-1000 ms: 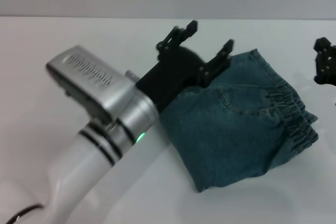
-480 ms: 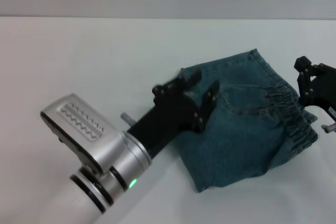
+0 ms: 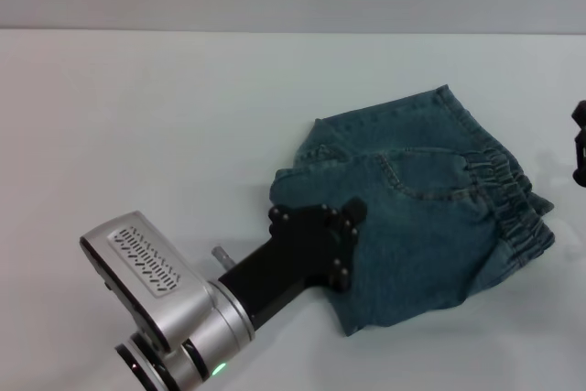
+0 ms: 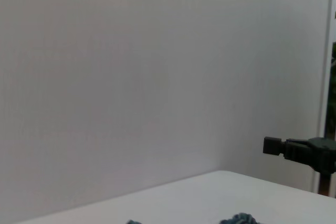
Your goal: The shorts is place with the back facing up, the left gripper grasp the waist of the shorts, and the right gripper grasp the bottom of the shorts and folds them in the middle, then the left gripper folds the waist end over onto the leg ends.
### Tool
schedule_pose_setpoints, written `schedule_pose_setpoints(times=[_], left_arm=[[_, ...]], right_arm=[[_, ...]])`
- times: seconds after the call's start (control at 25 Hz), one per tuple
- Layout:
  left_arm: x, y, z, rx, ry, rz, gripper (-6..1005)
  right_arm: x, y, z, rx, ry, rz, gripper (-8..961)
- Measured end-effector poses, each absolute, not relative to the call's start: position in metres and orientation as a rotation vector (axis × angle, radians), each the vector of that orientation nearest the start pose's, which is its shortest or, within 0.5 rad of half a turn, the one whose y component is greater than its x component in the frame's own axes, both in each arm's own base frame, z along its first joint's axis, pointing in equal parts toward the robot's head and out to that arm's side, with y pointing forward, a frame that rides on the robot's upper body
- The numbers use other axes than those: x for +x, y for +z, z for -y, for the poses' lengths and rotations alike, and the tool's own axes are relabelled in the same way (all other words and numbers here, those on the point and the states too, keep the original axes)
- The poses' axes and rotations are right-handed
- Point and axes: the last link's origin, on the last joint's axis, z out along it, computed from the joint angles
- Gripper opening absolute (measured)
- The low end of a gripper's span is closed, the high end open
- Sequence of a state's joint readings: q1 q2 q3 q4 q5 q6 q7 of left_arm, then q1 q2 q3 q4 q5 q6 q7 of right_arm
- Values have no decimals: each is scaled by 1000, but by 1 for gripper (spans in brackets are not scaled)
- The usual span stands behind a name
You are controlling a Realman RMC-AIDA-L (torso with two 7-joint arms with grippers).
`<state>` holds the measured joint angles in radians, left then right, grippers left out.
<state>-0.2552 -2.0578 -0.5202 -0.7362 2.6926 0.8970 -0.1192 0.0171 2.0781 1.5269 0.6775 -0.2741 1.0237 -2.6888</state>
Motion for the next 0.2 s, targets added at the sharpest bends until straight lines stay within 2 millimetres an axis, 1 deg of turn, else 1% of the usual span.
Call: schedule_pose_setpoints(times=[0.12, 0.2], left_arm=[[-213, -145, -238, -2345, -904, 453, -2], [-215, -150, -235, -2409, -898, 451, -2]], right_arm=[[331, 6, -271, -1739, 771, -528, 0], [333, 5, -270, -1735, 769, -534, 0]])
